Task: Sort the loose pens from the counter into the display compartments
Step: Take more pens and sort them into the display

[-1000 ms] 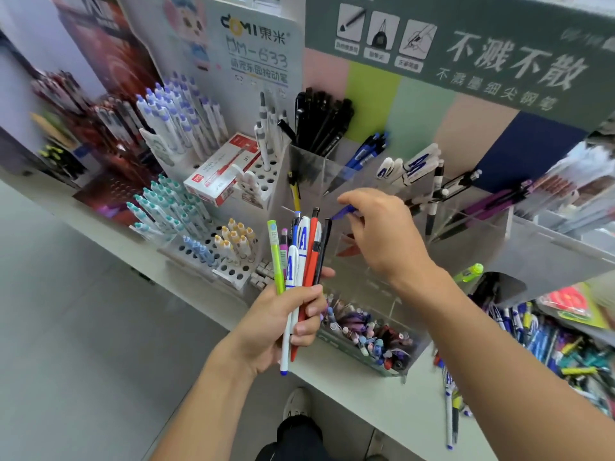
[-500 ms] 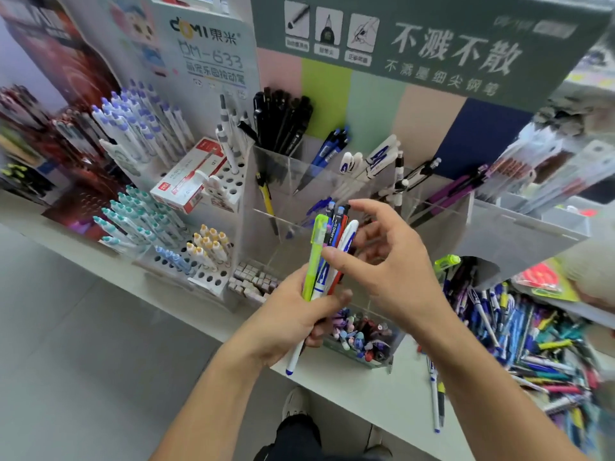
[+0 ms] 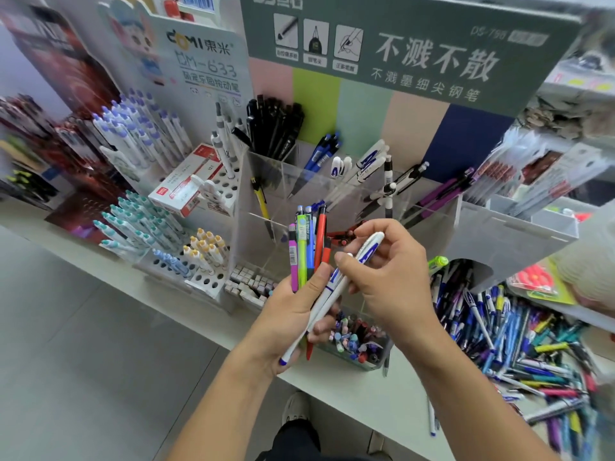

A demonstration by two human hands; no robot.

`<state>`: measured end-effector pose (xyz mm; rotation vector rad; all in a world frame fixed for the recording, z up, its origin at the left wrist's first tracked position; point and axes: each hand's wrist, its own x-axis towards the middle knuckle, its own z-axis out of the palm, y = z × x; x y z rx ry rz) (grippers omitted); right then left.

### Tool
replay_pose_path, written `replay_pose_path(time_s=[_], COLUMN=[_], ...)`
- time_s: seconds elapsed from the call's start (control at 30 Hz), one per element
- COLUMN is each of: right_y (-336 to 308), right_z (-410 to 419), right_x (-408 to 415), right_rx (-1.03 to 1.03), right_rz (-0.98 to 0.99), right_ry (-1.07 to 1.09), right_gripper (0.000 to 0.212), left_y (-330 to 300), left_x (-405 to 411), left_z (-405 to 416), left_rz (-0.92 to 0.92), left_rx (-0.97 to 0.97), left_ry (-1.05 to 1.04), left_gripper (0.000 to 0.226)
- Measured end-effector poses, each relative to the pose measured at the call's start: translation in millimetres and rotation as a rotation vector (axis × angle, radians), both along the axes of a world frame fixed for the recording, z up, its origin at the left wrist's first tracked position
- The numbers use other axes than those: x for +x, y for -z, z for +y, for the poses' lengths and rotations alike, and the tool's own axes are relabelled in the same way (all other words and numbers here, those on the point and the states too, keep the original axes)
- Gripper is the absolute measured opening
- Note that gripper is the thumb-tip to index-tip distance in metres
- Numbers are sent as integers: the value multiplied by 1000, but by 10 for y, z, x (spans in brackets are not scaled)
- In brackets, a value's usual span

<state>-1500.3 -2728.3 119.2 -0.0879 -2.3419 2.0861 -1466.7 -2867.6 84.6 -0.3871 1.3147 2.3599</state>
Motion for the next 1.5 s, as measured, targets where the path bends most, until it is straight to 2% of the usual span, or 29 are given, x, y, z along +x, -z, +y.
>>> replay_pose_path(time_s=[0.07,0.17,0.23,0.3,0.47,0.5,0.57,0.67,0.77,0.87,0.93,1.0,1.07,1.13,1.3,1.5], right_y=[-44,-115,-196,-384,-1253,-1347,-1361,-1085,-808,-728,-700,-682,-638,-596,-597,-601], right_z=[8,38,82,172,492,494,403,169,21,-28,-38,-10,40,41,11,-158], right_x=[-19,-58,-93,-132,-407,-520,-793,-1136,-1329,-1374,-1310,-1202,-1107,-1058,-1091,-1137], right_rx=[-97,-121,-94,-12,123,174,292,563,641,701,715,764,875,988,954,780], right_rz=[-142,-337,-369,-207,649,756,821,673,449,328,355,443,488,451,372,401], right_ry=[-46,-196,-243,-196,79,84,102,89,-28,-69,-56,23,83,91,58,-74], right_gripper=[24,2,6,7,9,9,10,8,8,28,44,50,42,28,28,50], left_y=[-2,-15,-49,-56,-47,-58,-110,-167,-180,-194,-208,-226,-245,-261,-260,-192], left_x=[-14,-41,-53,-79,-175,-182,-190,-200,-200,-196,-193,-182,-167,-153,-145,-125], left_z=[1,-6,-2,-34,-217,-225,-204,-157,-156,-165,-173,-185,-190,-185,-192,-196], left_rz=[15,66,61,24,30,39,61,74,66,68,69,75,80,89,84,56], left_rx=[-31,-90,-138,-153,-90,-76,-50,-16,16,0,-3,3,3,3,7,-57], left_ry=[-8,-9,-32,-94,-89,-76,-55,-49,-51,-48,-41,-28,-14,-1,-2,-16], left_gripper=[37,38,33,26,21,22,32,39,42,42,41,39,34,27,29,34])
